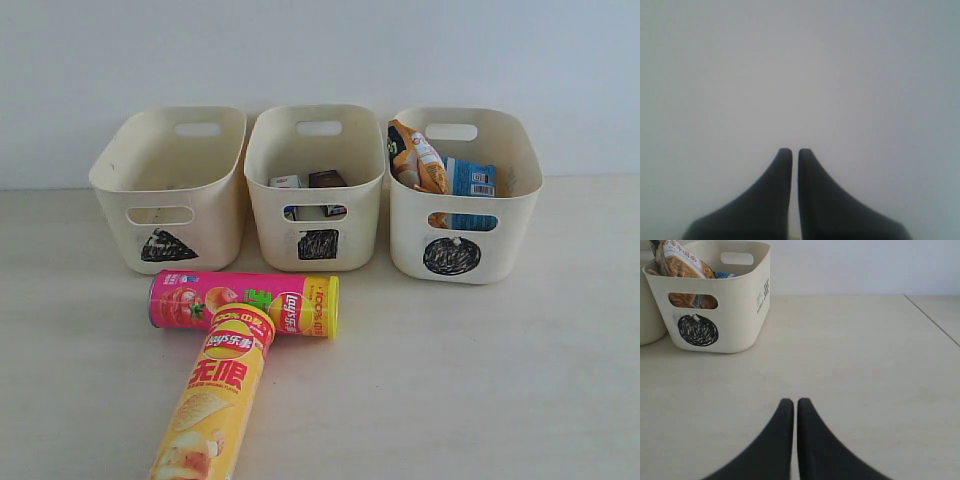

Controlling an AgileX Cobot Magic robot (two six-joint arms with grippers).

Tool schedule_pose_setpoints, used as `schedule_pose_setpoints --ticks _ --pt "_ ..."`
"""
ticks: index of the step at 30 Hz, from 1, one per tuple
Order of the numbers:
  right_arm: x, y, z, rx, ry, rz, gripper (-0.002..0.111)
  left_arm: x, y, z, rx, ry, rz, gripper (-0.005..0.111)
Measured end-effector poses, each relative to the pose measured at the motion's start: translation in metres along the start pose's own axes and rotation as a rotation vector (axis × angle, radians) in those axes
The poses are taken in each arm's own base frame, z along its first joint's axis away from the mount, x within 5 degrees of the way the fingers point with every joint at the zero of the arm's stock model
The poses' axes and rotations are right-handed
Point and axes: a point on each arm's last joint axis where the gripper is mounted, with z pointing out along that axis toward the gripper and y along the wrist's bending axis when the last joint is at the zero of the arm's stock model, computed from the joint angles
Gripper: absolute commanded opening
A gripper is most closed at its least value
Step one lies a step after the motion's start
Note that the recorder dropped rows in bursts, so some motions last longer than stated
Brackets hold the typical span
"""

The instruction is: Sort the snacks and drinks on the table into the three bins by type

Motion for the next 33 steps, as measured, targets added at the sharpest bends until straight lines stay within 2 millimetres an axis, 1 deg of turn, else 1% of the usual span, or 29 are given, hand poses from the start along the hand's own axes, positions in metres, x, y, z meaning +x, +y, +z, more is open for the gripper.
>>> schedule_pose_setpoints --ticks 4,8,10,12,15,18,20,24,27,28,30,33 --pt "0.000 0.000 0.000 0.000 0.000 0.000 0.000 0.001 -0.002 0.038 -0.024 0.189 0.187 0.004" --pt "0.000 0.000 0.000 0.000 0.000 0.000 0.000 0.011 0.002 0.070 -0.071 0.381 0.325 0.004" --pt "0.000 0.000 0.000 0.000 0.000 0.000 0.000 0.022 0.004 0.082 -0.083 0.504 0.406 0.004" --pt "0.000 0.000 0.000 0.000 0.000 0.000 0.000 0.034 0.005 0.090 -0.082 0.617 0.459 0.004" --pt "0.000 0.000 0.000 0.000 0.000 0.000 0.000 0.053 -0.004 0.100 -0.034 0.792 0.539 0.004" --pt "0.000 0.000 0.000 0.000 0.000 0.000 0.000 0.066 -0.019 0.106 0.040 0.943 0.587 0.004" --pt "0.000 0.000 0.000 0.000 0.000 0.000 0.000 0.070 -0.028 0.108 0.083 1.014 0.583 0.004" --pt "0.000 0.000 0.000 0.000 0.000 0.000 0.000 0.083 -0.044 0.106 0.191 1.182 0.520 0.004" --pt "0.000 0.000 0.000 0.000 0.000 0.000 0.000 0.091 -0.056 0.101 0.270 1.251 0.465 0.006" --pt "0.000 0.000 0.000 0.000 0.000 0.000 0.000 0.094 -0.060 0.099 0.293 1.267 0.452 0.009" --pt "0.000 0.000 0.000 0.000 0.000 0.000 0.000 0.098 -0.069 0.095 0.345 1.293 0.439 0.020" --pt "0.000 0.000 0.000 0.000 0.000 0.000 0.000 0.107 -0.083 0.088 0.420 1.350 0.428 0.045"
